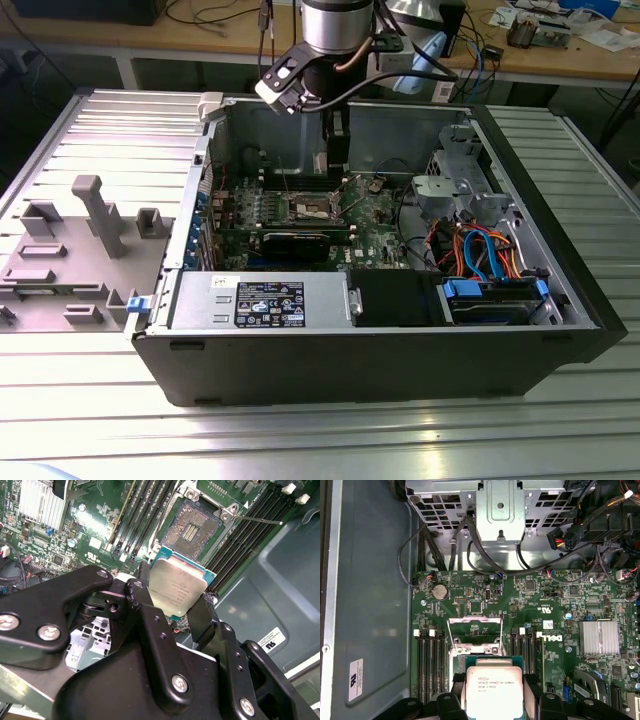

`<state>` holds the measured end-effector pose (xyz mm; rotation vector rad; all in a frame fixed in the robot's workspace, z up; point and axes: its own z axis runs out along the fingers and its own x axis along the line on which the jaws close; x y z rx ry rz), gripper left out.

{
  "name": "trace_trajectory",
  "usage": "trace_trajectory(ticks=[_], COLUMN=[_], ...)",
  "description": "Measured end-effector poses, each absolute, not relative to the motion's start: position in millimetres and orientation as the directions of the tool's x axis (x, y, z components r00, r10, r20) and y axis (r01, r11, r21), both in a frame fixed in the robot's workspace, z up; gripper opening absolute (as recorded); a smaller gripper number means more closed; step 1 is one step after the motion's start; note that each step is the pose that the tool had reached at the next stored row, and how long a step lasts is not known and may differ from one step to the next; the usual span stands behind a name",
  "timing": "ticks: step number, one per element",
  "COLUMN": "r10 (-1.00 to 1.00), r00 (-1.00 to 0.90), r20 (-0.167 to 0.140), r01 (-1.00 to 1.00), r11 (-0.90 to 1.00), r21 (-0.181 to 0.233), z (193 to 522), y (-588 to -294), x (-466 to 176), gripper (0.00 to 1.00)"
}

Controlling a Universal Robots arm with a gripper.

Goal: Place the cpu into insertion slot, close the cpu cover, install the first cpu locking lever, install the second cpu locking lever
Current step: 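Place the cpu into insertion slot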

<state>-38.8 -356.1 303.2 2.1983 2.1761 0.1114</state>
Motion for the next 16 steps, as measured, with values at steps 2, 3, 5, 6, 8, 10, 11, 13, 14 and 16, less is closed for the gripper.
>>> trace_trajectory(ticks=[2,3,5,6,8,10,11,13,14,16], r10=[1.0,1.0,1.0,1.0,1.0,1.0,1.0,1.0,1.0,1.0], r00=[0.009,0.009,0.009,0.009,0.009,0.009,0.009,0.01,0.009,0.009], r20=[0.018,0.018,0.018,0.018,0.019,0.018,0.018,0.018,0.018,0.019], r01=[0.996,0.996,0.996,0.996,0.996,0.996,0.996,0.996,0.996,0.996], r11=[-0.011,-0.011,-0.011,-0.011,-0.011,-0.011,-0.011,-0.011,-0.011,-0.011], r21=[0.083,0.084,0.083,0.083,0.084,0.083,0.083,0.084,0.084,0.084], z=[303.0,302.6,302.2,302.0,301.6,301.2,301.0,300.3,300.1,299.8], y=[-356.1,-356.1,-356.1,-356.1,-356.1,-356.1,-356.1,-356.1,-356.1,-356.3], x=[-38.8,-38.8,-38.8,-38.8,-38.8,-38.8,-38.9,-39.5,-39.6,-39.9], gripper=[0.54,0.54,0.54,0.54,0.54,0.54,0.54,0.54,0.54,0.54])
